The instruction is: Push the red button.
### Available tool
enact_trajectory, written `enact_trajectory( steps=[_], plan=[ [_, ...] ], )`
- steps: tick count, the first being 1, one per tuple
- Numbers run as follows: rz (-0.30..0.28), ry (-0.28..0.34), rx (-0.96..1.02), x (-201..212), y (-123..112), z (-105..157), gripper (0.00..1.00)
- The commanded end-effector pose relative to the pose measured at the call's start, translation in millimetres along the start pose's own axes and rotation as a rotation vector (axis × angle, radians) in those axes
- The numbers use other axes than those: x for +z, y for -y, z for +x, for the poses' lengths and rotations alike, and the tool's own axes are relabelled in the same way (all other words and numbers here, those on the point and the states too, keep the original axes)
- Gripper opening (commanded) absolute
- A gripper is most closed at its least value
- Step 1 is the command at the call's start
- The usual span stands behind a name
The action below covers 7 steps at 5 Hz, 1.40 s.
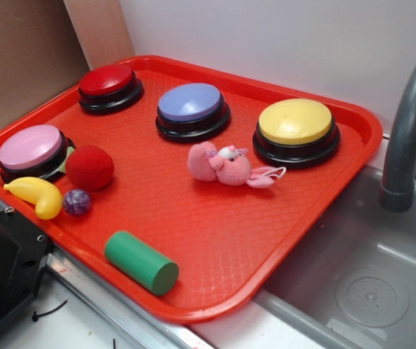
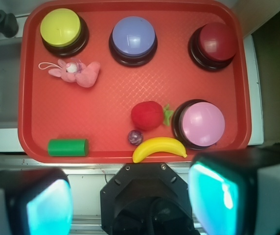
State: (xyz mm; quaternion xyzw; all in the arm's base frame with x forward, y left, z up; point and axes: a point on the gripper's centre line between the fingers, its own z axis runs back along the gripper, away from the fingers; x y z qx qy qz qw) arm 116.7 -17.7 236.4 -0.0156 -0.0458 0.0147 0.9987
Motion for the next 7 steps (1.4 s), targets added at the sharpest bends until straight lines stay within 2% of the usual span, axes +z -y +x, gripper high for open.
enact_trajectory(
  steps=[1, 2, 3, 4, 6, 7],
  plan=[
    [0.000, 0.000, 0.000, 0.0, 0.0, 0.0, 1.00],
    [0.029, 0.002, 0.110, -24.0, -41.9, 30.6, 1.00],
    [0.090, 0.058, 0.142, -35.6, -61.2, 56.8, 1.00],
    [0.143, 0.064, 0.173, -57.8, -77.0, 73.0, 1.00],
    [0.166, 0.067, 0.229, -93.8, -111.0, 97.0, 1.00],
    [0.199, 0.055, 0.276, -111.9, -130.6, 109.8, 1.00]
  ],
)
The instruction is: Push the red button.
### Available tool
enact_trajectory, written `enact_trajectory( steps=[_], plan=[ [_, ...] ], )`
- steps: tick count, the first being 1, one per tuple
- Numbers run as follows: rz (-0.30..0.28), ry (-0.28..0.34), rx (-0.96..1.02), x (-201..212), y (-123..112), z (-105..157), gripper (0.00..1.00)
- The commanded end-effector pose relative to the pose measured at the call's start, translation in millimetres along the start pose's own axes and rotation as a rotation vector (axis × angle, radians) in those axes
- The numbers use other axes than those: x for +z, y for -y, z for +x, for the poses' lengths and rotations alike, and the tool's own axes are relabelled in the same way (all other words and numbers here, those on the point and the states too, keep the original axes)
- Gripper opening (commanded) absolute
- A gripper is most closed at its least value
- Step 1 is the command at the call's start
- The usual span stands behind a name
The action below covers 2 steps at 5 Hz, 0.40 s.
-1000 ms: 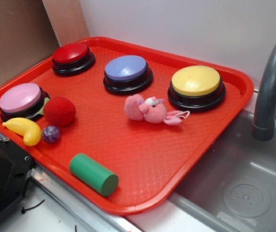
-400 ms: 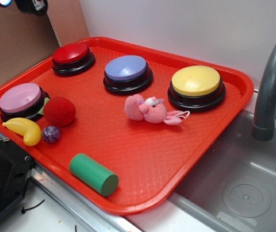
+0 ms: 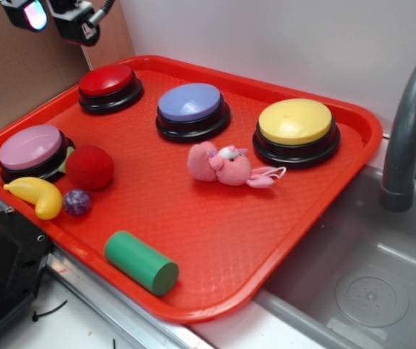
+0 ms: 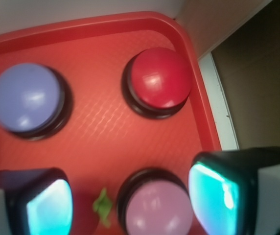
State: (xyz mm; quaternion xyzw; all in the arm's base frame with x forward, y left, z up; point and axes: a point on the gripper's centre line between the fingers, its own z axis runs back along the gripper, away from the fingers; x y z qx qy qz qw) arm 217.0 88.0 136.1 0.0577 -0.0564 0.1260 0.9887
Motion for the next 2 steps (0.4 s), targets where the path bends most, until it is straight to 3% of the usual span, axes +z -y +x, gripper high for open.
enact_trajectory(
  steps=[1, 2],
  plan=[
    [0.039, 0.049, 0.135, -31.5, -24.5, 31.0, 1.00],
    [0.036, 0.023, 0.135, -63.9, -32.8, 39.2, 1.00]
  ],
)
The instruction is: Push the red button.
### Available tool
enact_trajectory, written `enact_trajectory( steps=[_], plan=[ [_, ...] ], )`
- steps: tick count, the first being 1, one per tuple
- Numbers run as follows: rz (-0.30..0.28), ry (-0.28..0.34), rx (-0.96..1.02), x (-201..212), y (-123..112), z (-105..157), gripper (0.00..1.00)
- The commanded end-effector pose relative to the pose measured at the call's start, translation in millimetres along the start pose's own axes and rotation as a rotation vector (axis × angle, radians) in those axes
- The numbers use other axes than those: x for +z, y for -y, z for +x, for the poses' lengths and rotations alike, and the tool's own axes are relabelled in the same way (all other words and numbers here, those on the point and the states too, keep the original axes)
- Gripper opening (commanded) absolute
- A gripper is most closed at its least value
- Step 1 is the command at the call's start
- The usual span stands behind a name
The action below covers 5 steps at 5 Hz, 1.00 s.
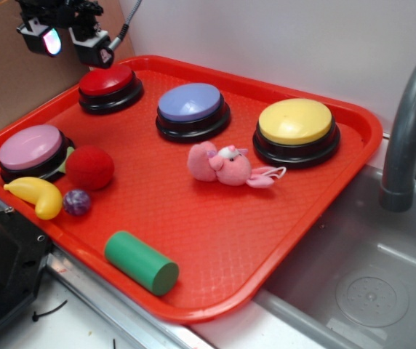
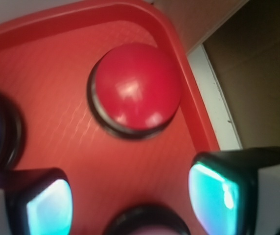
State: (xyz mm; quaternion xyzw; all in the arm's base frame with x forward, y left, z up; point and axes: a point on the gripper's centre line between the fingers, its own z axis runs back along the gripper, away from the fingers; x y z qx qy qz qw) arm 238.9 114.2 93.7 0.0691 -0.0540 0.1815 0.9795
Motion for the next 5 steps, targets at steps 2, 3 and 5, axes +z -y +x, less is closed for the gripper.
enact_trajectory(
  steps=[2, 3, 5],
  plan=[
    [-0.093, 0.033, -0.046, -4.8, -28.8, 28.4, 1.00],
    [-0.093, 0.033, -0.046, -4.8, -28.8, 28.4, 1.00],
    [-0.060, 0.115, 0.054, -17.3, -42.2, 46.6, 1.00]
  ],
)
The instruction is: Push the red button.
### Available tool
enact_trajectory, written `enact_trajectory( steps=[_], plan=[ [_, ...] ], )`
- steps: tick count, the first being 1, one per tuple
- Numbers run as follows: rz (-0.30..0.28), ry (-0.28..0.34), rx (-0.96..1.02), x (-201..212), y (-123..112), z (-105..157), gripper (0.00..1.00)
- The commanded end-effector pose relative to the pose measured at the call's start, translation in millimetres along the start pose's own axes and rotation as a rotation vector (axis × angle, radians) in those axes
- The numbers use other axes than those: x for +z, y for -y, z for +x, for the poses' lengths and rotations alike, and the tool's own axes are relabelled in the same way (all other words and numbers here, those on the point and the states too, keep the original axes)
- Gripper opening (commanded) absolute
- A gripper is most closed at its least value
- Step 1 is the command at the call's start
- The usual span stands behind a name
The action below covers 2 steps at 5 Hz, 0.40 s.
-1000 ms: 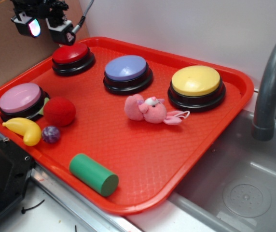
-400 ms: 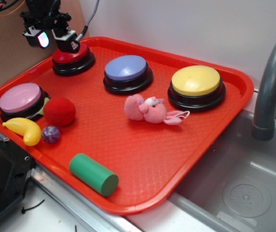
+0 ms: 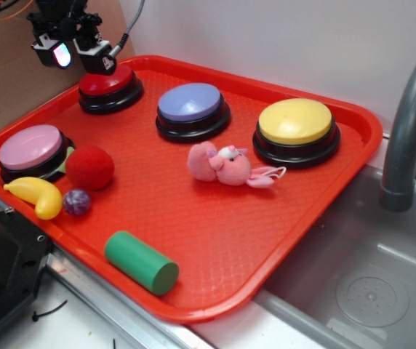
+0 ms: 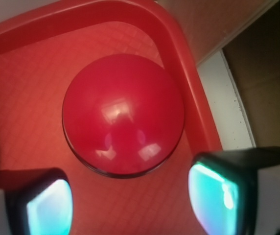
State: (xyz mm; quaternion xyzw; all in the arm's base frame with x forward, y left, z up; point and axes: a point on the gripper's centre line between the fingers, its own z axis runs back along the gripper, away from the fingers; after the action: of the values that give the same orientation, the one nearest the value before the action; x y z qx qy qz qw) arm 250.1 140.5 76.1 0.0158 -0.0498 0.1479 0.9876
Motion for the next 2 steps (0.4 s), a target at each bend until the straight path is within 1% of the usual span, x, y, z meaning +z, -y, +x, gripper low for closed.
enact_trajectory(
  steps=[1, 2],
  plan=[
    [0.062, 0.136, 0.172, -10.3, -24.4, 33.6, 1.00],
    [0.050, 0.081, 0.205, -21.2, -19.1, 34.0, 1.00]
  ],
)
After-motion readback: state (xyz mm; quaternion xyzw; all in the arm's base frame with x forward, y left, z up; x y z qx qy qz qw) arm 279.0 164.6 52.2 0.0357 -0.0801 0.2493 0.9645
